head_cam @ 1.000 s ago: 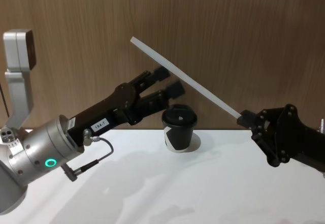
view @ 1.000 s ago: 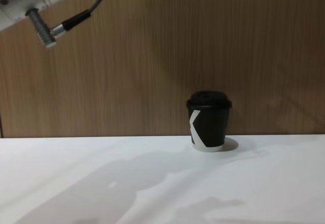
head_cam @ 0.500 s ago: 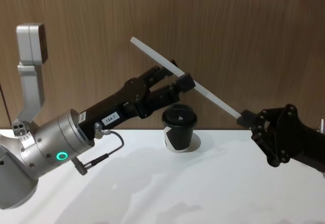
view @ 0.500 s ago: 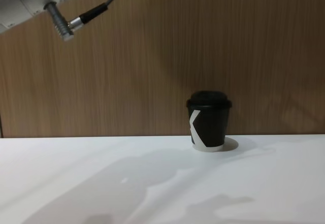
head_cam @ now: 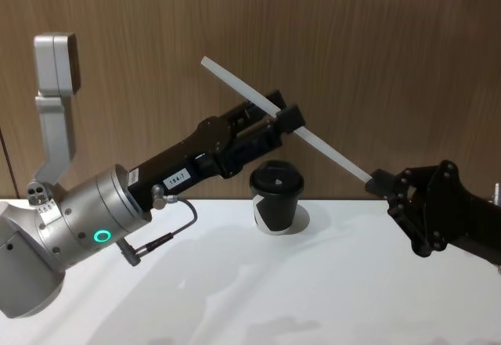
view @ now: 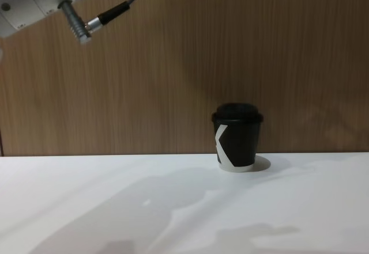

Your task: Pick up the straw with one hand, pass it to the other hand, and insert it into the cup.

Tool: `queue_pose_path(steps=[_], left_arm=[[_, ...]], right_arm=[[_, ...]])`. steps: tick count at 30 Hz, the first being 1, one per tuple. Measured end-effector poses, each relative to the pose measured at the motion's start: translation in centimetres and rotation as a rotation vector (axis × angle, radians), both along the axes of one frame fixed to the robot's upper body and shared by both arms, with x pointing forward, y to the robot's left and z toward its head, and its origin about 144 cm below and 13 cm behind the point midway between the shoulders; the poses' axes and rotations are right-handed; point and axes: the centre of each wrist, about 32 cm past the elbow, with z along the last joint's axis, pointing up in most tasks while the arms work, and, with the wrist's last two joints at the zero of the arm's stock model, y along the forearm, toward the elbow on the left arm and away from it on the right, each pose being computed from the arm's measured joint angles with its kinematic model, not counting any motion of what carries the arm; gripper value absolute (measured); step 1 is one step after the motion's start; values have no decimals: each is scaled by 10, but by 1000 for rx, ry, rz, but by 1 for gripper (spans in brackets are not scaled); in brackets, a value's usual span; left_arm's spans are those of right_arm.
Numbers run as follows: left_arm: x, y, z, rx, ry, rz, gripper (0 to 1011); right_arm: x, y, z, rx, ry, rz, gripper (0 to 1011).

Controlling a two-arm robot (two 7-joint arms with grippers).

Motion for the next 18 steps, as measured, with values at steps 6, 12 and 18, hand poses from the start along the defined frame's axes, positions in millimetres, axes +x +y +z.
queue_pose_path(steps=[6,12,18], left_arm=[[0,-1,0,0,0,0,532],[1,-1,1,0,0,0,338],[1,-2,1,0,0,0,141]], right_arm=[[0,0,0,0,0,0,2],[0,0,0,0,0,0,2],[0,0,0,0,0,0,2]])
